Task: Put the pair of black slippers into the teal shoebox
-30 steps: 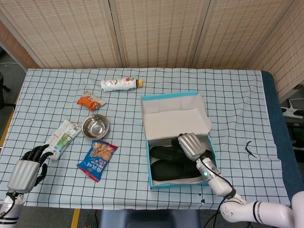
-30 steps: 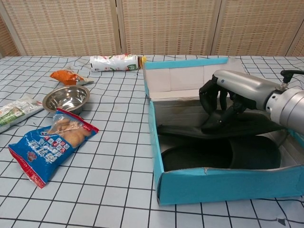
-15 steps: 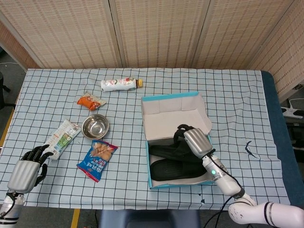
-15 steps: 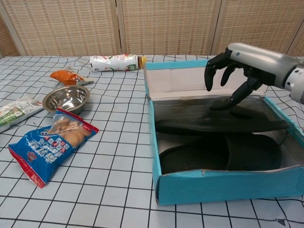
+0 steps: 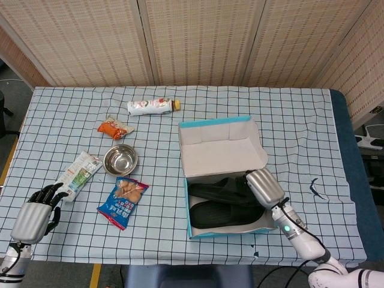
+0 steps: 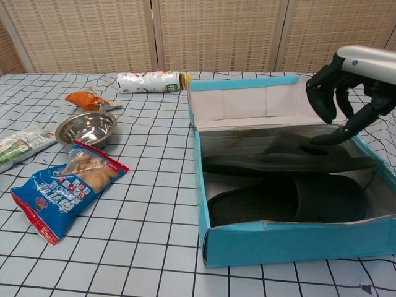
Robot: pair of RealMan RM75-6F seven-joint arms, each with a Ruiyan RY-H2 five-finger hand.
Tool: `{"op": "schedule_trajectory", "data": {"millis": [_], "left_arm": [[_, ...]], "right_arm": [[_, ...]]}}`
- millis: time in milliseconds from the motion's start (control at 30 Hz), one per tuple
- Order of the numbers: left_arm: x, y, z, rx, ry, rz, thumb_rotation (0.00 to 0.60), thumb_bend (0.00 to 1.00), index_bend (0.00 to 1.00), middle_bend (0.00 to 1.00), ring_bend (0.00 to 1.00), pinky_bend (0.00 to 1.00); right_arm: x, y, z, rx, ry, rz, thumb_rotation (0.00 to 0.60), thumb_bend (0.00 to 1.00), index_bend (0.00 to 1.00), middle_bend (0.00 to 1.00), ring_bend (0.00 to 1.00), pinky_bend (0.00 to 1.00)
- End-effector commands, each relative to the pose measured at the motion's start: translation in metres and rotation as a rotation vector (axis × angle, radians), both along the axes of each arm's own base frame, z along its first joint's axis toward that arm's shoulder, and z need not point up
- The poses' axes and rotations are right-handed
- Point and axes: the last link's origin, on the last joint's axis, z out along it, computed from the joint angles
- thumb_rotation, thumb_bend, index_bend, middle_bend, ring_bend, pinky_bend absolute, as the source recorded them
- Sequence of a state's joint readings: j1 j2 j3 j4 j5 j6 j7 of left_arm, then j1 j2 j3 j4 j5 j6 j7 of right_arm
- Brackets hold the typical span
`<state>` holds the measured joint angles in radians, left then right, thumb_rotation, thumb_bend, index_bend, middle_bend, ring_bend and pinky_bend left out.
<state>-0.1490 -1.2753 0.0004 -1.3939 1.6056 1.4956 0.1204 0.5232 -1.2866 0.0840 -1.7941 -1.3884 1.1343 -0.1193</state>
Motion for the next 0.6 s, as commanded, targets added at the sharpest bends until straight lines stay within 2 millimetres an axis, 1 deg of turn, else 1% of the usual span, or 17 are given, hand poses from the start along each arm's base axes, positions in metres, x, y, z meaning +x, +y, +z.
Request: {"op": "schedule_trajectory", "data": {"millis": [33,600], "left_arm": [[0.000,0.000,0.000,0.001,0.003,-0.001,0.600,0.67,0.30,0.14,0.16,0.29],[0.000,0.000,0.001,0.004,-0.007,-0.003,0.600,0.67,0.30,0.14,0.16,0.29]], "right_arm": [[-0.004,0.002,-0.005,0.024,0.019,-0.010,0.600,0.09,0.77,0.72,0.62,0.69],[-0.033,0.002,-0.037,0.117,0.123,-0.093,0.600,0.09,0.77,0.72,0.62,0.69]]}}
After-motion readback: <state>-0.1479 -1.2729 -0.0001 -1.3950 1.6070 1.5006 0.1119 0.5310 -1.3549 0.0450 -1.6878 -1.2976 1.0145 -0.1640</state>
